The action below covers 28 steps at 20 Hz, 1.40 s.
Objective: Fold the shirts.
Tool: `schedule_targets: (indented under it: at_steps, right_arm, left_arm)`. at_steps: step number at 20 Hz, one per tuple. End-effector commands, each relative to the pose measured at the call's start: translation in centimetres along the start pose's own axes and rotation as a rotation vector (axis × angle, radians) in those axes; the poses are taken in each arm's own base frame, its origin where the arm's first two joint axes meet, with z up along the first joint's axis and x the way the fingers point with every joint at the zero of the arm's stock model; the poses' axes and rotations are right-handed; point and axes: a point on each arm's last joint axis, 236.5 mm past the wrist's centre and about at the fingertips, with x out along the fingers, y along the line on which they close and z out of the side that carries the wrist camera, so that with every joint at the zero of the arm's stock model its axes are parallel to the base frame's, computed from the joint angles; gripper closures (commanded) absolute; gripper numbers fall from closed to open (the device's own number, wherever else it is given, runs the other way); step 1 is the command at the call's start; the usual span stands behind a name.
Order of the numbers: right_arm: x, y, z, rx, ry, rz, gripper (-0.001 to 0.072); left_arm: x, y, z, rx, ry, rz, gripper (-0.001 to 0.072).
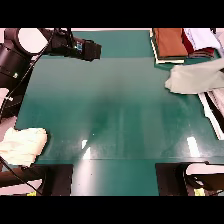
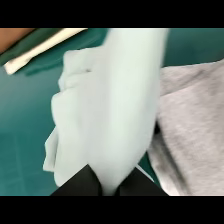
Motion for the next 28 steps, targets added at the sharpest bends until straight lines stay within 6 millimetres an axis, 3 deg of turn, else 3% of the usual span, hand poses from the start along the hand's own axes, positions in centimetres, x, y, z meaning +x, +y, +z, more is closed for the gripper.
schedule_targets:
  at_steps: [1,8,11,15,18,23,28]
  right_arm:
    - [-1.5,-2.1,2.0,0.02,-0.074,-0.038,0.0693]
    - [-4.6,3.5,11.3,-0.13,-0.341,-0.023,0.0693]
    - [-5.6,4.5,14.2,-0.169,-0.408,-0.019,0.0693]
    - [-7.7,3.8,16.4,-0.185,-0.463,-0.035,0.0693]
    - [-8.9,2.4,16.1,-0.177,-0.456,-0.06,0.0693]
    - [-9.9,-0.2,12.7,-0.185,-0.311,-0.079,0.0693]
    - [-11.6,-7.1,5.8,-0.167,-0.112,-0.311,0.0694]
  left_arm:
    - [0.0,0.0,0.2,-0.004,-0.008,-0.001,0.0687]
    - [0.0,0.0,0.0,-0.005,-0.002,-0.001,0.0687]
    - [0.0,0.0,-0.7,-0.004,0.029,0.001,0.0686]
    - [0.1,0.1,-1.3,-0.005,0.056,0.002,0.0687]
    - [0.1,0.1,-1.3,-0.005,0.054,0.002,0.0687]
    - [0.1,0.1,-1.3,-0.002,0.054,0.003,0.0686]
    - [0.1,0.1,-1.3,-0.001,0.054,0.003,0.0686]
